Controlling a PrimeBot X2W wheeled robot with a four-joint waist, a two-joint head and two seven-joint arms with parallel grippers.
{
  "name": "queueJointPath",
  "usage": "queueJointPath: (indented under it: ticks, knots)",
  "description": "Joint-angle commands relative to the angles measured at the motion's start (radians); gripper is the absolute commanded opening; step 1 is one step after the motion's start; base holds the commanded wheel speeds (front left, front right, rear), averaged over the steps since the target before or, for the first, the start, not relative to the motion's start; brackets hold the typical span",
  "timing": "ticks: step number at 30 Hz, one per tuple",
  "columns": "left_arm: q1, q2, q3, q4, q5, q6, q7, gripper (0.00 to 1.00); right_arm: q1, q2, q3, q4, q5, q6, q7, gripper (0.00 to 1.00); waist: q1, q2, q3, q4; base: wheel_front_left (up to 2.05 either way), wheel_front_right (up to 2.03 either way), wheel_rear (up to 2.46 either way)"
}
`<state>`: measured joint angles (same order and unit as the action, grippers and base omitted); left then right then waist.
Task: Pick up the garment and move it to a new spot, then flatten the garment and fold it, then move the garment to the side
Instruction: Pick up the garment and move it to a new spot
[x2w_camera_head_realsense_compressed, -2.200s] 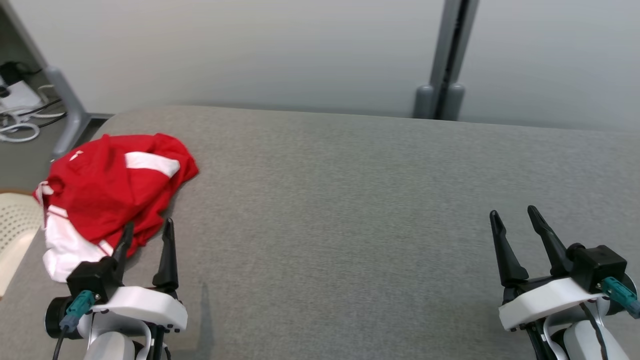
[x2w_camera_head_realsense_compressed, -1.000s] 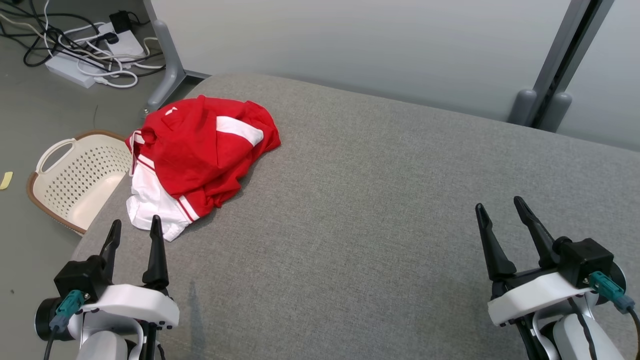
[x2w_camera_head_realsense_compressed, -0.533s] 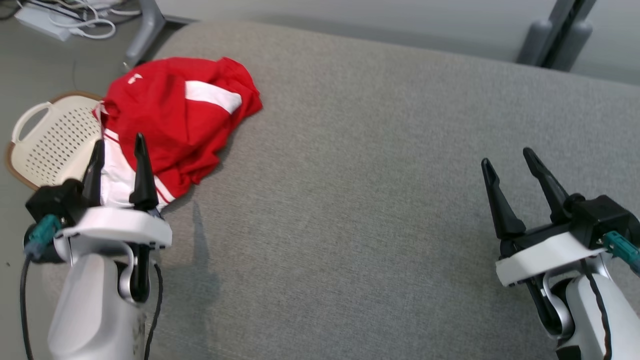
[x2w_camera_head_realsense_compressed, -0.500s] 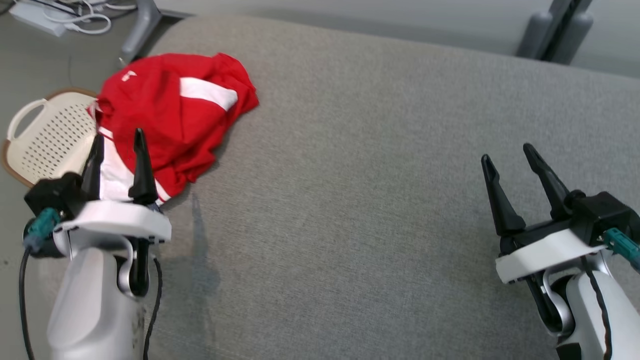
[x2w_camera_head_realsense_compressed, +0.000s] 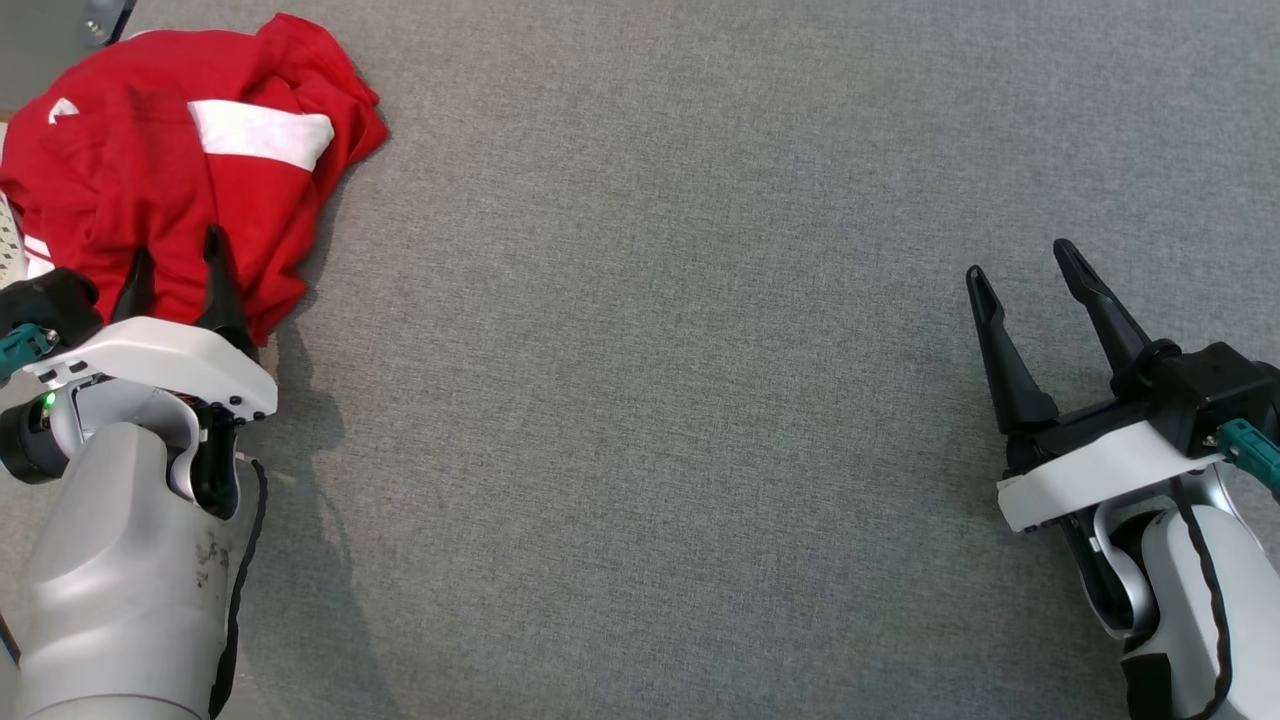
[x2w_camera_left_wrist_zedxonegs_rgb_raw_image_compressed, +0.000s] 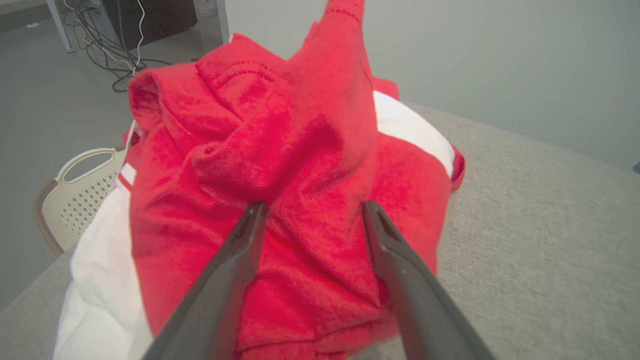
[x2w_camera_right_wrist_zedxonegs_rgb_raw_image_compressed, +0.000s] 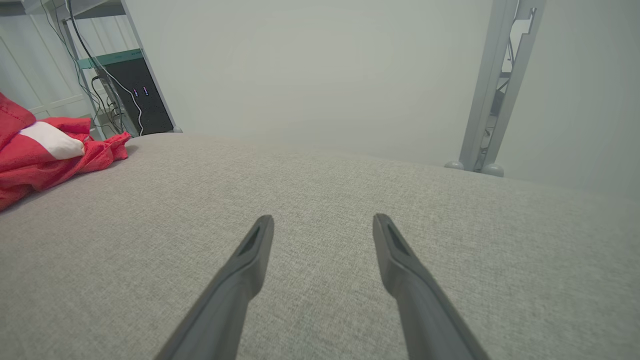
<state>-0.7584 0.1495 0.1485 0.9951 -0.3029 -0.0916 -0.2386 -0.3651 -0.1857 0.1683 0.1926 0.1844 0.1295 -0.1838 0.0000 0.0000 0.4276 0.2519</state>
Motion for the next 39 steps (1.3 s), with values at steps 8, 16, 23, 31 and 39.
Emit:
queueJointPath:
  ticks: [8, 16, 23, 31, 39]
  knots:
    - [-0.072, 0.023, -0.015, 0.103, -0.018, -0.021, -0.003, 0.00, -0.007, 0.001, -0.010, 0.007, 0.007, 0.002, -0.003, 1.00, 0.0000, 0.0000, 0.000, 0.006, 0.00, 0.00, 0.00]
    - [-0.050, 0.054, -0.010, -0.008, 0.005, -0.013, -0.027, 0.00, 0.023, 0.017, -0.018, 0.035, 0.020, 0.002, -0.025, 1.00, 0.0000, 0.0000, -0.076, 0.010, 0.00, 0.00, 0.00]
    - [0.082, 0.046, 0.015, -0.248, 0.044, 0.005, -0.026, 0.00, 0.073, 0.035, -0.045, 0.053, 0.028, 0.002, -0.047, 1.00, 0.0000, 0.0000, -0.183, -0.004, 0.00, 0.00, 0.00]
    - [0.302, 0.009, -0.011, -0.463, 0.080, 0.021, -0.015, 0.00, 0.134, 0.057, -0.067, 0.058, 0.041, 0.002, -0.057, 1.00, 0.0000, 0.0000, -0.286, -0.039, 0.00, 0.00, 0.00]
    - [0.504, -0.038, -0.043, -0.667, 0.073, 0.051, 0.070, 0.00, 0.191, 0.077, -0.084, 0.048, 0.046, 0.002, -0.061, 1.00, 0.0000, 0.0000, -0.338, -0.083, 0.00, 0.00, 0.00]
